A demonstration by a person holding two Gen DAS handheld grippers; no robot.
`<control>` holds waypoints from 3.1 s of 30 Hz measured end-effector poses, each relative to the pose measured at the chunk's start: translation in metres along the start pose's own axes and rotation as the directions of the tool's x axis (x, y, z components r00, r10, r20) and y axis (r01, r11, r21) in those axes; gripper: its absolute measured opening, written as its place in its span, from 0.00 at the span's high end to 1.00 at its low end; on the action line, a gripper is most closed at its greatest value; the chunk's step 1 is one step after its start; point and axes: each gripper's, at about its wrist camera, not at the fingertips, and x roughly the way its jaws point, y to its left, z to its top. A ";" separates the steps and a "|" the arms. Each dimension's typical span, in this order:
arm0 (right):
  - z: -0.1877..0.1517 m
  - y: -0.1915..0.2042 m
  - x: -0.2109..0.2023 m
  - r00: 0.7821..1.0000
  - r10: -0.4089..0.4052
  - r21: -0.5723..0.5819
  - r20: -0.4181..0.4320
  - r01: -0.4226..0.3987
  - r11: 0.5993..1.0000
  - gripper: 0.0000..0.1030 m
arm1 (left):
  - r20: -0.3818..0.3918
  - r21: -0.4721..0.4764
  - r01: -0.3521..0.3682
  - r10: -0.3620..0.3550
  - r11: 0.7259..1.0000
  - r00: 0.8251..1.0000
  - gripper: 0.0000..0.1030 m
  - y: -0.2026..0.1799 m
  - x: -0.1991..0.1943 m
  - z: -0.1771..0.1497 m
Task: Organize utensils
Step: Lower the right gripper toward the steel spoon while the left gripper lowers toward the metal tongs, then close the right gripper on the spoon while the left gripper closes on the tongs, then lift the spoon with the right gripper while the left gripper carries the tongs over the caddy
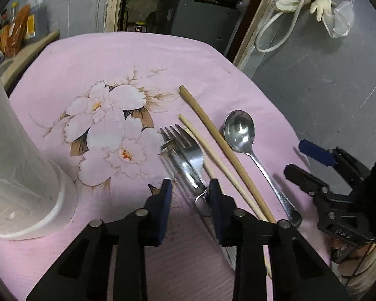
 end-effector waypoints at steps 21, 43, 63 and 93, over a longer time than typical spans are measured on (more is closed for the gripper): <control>0.025 0.037 0.051 0.991 -0.048 -0.180 -0.126 0.025 0.983 0.46 | 0.018 -0.087 0.076 -0.075 0.993 0.997 0.80 0.029 -0.032 -0.018; 0.033 0.050 0.054 0.994 -0.090 -0.181 -0.063 0.077 0.980 0.64 | 0.109 -0.076 0.154 -0.145 0.985 0.983 0.82 0.031 -0.054 -0.028; 0.009 0.093 -0.050 0.888 -0.131 -0.231 0.440 0.253 0.939 0.96 | 0.489 0.095 -0.086 0.029 0.992 0.872 0.87 -0.023 -0.109 -0.067; 0.024 0.094 0.053 0.982 0.142 -0.306 -0.125 -0.174 0.936 0.56 | 0.482 0.043 -0.092 0.061 0.995 0.874 0.87 -0.002 -0.122 -0.079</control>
